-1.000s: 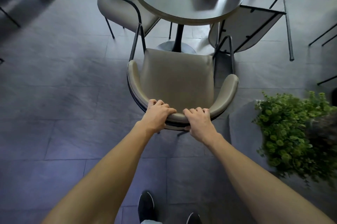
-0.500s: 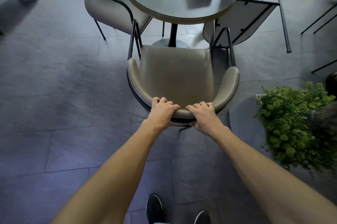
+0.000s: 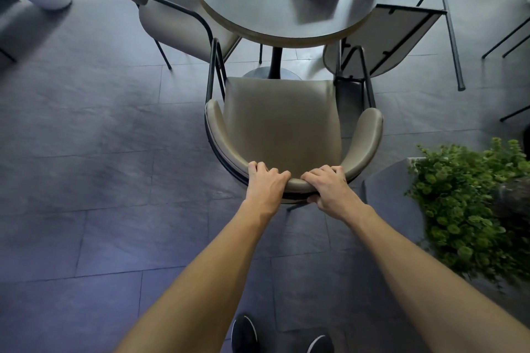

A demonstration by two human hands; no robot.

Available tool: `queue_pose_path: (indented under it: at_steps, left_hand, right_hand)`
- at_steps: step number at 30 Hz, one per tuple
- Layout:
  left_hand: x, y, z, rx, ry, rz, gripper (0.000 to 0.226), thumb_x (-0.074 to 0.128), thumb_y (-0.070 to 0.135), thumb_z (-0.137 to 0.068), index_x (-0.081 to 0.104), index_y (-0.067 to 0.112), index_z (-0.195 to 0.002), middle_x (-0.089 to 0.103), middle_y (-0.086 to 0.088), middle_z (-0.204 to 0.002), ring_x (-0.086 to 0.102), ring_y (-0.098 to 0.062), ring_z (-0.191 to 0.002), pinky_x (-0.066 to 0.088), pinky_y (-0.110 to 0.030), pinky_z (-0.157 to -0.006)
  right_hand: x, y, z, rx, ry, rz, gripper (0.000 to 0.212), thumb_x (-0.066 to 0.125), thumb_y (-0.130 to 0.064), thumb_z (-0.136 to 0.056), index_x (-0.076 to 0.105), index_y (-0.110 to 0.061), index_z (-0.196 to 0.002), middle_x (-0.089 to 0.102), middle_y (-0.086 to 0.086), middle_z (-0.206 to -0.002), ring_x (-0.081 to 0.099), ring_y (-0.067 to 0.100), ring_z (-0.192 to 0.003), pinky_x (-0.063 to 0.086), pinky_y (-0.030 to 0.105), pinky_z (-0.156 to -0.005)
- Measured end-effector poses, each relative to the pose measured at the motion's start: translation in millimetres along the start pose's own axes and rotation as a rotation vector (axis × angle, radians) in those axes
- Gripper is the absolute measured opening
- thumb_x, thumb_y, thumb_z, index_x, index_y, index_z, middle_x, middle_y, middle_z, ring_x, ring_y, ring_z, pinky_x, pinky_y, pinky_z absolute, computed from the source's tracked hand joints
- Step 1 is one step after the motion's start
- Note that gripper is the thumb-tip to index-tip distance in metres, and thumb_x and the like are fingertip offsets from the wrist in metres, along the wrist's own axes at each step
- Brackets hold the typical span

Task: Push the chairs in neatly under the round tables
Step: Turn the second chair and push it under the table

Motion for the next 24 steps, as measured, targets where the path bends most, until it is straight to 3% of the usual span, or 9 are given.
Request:
queue_pose_path:
  at_steps: [9,17,24]
  left_hand:
    - [-6,21,-13,-0.046,0.002,0.021,0.038,0.061,0.014,-0.086,0.053,0.028,-0.121,0.065,0.000,-0.113,0.050,-0.032,-0.108,0.030,-0.046,-0.099]
    - [-6,31,-13,-0.137,0.039,0.034,0.035,0.058,0.015,-0.089,0.056,0.030,-0.120,0.067,-0.001,-0.111,0.052,-0.030,-0.106,0.027,-0.046,-0.104]
    - [-3,36,-15,-0.150,0.028,0.022,0.041,0.070,0.029,-0.086,0.055,0.032,-0.125,0.067,0.000,-0.113,0.053,-0.029,-0.107,0.028,-0.044,-0.102]
  right_hand:
    - [-9,26,-1,-0.044,-0.016,0.008,0.043,0.071,-0.029,-0.080,0.056,-0.027,-0.120,0.060,-0.010,-0.115,0.049,0.018,-0.113,0.022,0.034,-0.092]
    - [-11,32,1,-0.117,0.000,0.012,0.042,0.071,-0.029,-0.081,0.056,-0.026,-0.120,0.061,-0.008,-0.117,0.049,0.019,-0.116,0.025,0.038,-0.100]
    - [-10,35,3,-0.122,0.007,0.023,0.042,0.072,-0.024,-0.078,0.058,-0.025,-0.117,0.062,-0.006,-0.112,0.051,0.022,-0.111,0.025,0.038,-0.096]
Point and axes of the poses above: each hand's wrist, its own z-axis away from the middle knuckle, its own x-axis out of the palm, y = z × x, the point moved 8 cm from there along -z, towards the middle knuckle
